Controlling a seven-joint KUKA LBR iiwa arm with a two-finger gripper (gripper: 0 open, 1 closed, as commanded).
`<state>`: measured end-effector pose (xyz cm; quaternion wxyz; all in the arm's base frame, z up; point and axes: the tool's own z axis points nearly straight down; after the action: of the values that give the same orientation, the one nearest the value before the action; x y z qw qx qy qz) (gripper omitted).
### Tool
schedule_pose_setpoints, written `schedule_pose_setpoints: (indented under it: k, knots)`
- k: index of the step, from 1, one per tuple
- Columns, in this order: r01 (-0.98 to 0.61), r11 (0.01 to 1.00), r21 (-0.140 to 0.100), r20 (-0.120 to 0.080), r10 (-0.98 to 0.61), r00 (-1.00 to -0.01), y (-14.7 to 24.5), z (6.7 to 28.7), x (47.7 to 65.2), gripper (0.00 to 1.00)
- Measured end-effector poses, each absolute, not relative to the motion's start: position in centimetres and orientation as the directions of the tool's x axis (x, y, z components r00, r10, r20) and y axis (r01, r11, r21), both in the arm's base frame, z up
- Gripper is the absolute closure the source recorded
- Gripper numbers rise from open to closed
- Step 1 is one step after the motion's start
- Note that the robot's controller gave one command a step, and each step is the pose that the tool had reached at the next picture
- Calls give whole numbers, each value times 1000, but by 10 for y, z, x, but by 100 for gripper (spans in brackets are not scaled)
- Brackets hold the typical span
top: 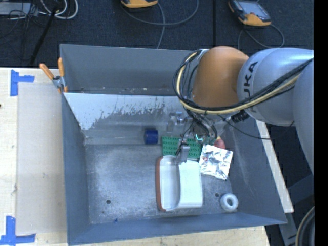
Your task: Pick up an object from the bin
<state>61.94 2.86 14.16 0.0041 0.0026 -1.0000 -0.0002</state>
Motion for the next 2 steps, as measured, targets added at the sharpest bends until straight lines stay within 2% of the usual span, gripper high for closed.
schedule_pose_setpoints:
  k: [1,2]
  knots:
    - [-4,1000,0,8,-4,-1000,12,73,601,0]
    - [-3,1000,1,-9,-3,-1000,13,80,607,100]
